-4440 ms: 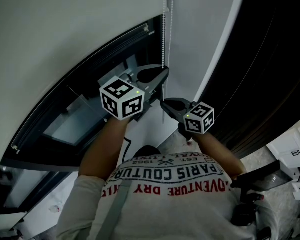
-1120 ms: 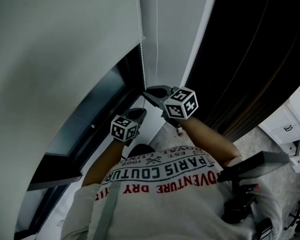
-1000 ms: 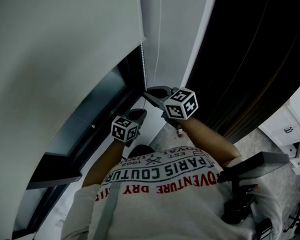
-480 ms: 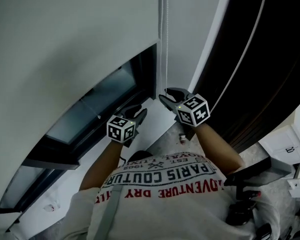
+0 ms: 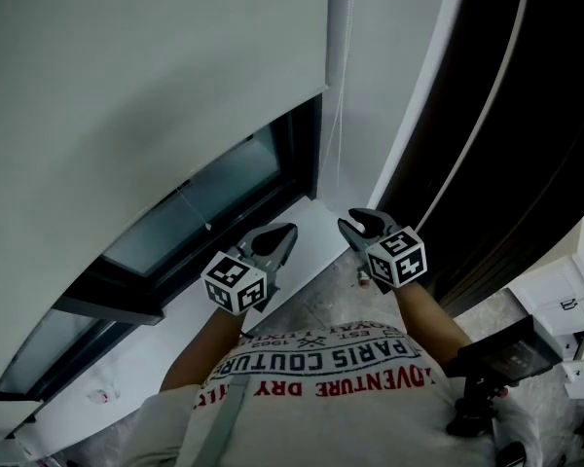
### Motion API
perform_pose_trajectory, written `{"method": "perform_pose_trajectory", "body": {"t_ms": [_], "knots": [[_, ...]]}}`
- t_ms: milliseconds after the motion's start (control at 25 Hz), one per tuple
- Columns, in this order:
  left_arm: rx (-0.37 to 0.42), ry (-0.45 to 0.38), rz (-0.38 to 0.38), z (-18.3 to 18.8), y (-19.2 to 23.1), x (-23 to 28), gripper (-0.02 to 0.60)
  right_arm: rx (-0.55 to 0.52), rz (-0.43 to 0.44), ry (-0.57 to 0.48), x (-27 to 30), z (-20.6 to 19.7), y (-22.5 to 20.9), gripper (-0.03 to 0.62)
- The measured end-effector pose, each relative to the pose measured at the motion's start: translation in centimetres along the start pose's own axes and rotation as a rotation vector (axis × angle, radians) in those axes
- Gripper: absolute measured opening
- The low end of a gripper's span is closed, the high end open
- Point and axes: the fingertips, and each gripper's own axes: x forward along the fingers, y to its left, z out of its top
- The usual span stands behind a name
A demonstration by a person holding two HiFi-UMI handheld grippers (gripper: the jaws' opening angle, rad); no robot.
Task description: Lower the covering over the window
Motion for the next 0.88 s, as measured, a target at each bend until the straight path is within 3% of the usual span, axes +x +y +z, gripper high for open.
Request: {"method": "perform_pose_trajectory", "body": {"t_ms": [120,280,440,880], "knots": [[-0.002,0.013,-0.051,0.4,-1.9,0.0,0.002,0.073,0.103,-0.083,-1.1,1.1,2.8,0.0],[0.041,0.05,-0.083,0.7,-5.1,-3.9,0.002,0.097,0.194,-0.163,-3.7,3.1,9.6,0.0],[0.064,0.071,-0.096,0.5,-7.0,-7.9,0.002,0.072,0.219,-0.184,-5.6,3.7,15.3,0.002],[0.105,0.066,-0.2,-0.1,-11.8,-12.1,0.003,0.109,0.184,-0.22,-9.2,1.0,20.7,0.003]]}}
